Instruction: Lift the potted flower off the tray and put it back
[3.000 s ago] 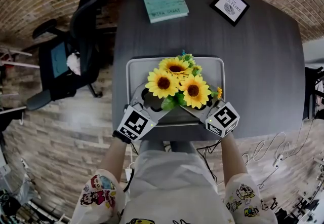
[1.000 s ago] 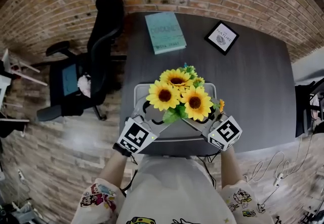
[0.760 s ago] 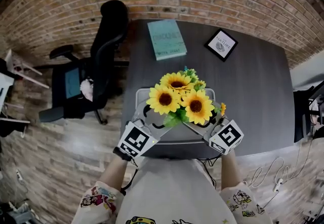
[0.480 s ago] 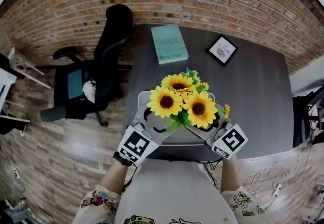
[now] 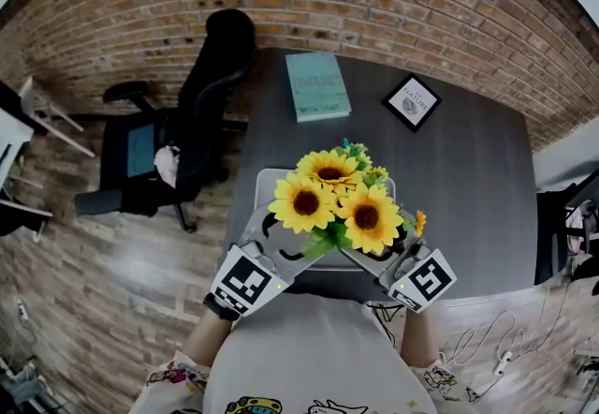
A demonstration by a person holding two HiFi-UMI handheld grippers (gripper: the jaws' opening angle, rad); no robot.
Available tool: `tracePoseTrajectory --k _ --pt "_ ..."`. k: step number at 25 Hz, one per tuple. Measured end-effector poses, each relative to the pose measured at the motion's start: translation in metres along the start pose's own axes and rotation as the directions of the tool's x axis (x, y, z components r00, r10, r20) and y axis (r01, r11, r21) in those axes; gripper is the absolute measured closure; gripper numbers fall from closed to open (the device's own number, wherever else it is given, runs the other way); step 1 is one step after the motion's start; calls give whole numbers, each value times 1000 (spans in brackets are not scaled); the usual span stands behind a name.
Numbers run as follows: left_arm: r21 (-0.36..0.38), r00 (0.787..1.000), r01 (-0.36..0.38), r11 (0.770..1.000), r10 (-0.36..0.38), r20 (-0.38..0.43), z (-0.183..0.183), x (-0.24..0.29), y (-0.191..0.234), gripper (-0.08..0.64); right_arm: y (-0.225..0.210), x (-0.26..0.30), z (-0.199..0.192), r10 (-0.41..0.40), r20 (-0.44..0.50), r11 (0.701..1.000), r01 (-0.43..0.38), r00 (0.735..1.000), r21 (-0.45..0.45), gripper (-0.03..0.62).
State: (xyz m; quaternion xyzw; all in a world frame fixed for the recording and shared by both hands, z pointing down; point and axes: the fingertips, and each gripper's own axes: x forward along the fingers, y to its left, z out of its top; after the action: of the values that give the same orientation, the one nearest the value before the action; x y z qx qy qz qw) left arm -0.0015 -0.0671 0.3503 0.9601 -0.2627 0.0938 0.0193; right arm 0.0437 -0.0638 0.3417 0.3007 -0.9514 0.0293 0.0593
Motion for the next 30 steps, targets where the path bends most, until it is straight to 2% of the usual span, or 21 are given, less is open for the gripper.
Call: tracePoseTrajectory --k 3,10,30 --pt "21 1000 8 1000 -7 -2 3 -9 -11 183 13 -7 1 -5 4 1000 5 1000 -7 227" --pt "-1 1000 4 1000 -4 5 2 -15 -18 176 21 -12 1 -11 10 1000 11 1000 -2 229" --pt "1 1000 23 1000 -23 -7 5 -11 -18 173 17 -14 1 -25 3 999 25 1000 20 230"
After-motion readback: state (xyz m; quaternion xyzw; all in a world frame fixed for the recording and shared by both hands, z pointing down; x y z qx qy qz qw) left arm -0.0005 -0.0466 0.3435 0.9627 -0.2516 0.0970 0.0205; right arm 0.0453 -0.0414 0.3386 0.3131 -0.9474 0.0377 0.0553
